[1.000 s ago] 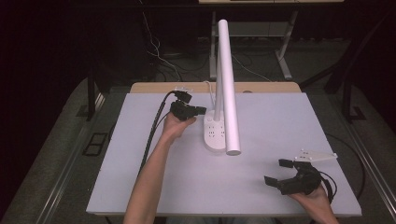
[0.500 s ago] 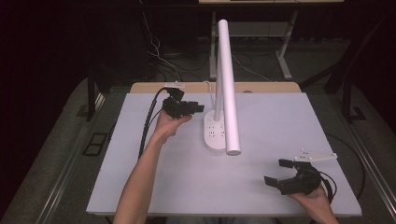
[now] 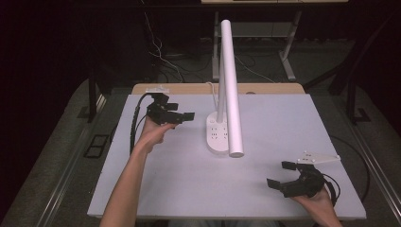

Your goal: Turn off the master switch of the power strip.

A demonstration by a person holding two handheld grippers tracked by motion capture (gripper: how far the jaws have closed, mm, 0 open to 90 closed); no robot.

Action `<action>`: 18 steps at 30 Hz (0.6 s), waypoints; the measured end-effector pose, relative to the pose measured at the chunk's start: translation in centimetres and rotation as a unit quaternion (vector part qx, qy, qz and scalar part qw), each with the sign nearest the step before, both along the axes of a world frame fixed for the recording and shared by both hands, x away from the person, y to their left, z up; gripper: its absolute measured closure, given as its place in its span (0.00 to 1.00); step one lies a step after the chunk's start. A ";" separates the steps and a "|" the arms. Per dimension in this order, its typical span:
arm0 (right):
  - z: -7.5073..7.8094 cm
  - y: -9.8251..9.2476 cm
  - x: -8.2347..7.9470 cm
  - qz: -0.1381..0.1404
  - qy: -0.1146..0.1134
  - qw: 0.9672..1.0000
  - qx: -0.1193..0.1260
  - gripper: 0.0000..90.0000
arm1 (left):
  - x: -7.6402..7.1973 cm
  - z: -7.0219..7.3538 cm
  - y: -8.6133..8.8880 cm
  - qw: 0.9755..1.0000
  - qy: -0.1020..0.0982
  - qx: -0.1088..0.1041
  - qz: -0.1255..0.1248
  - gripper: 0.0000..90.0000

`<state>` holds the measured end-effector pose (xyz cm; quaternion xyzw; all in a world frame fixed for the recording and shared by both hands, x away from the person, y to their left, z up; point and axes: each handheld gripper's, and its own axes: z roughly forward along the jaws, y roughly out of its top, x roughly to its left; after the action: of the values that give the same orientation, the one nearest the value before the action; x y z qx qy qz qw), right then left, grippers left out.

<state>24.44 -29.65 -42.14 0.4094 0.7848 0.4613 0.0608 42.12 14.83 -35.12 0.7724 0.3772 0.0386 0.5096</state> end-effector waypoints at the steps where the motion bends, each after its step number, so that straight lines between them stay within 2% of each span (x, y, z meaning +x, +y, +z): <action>1: 0.0 0.0 0.0 0.000 0.000 1.000 0.000 0.00 | -0.3 0.0 0.4 1.000 0.000 0.000 0.003 0.00; 9: 0.0 0.1 -0.1 -0.001 0.005 1.000 0.001 0.00 | -2.5 -0.7 2.6 1.000 -0.004 -0.015 0.018 0.00; 18: 0.0 0.2 -0.1 0.001 0.005 1.000 0.000 0.00 | -5.4 -1.2 3.4 0.999 -0.015 -0.021 0.025 0.00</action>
<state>24.35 -29.48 -42.11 0.4113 0.7855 0.4589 0.0566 36.76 18.27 -36.37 0.7513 0.3893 0.0547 0.5301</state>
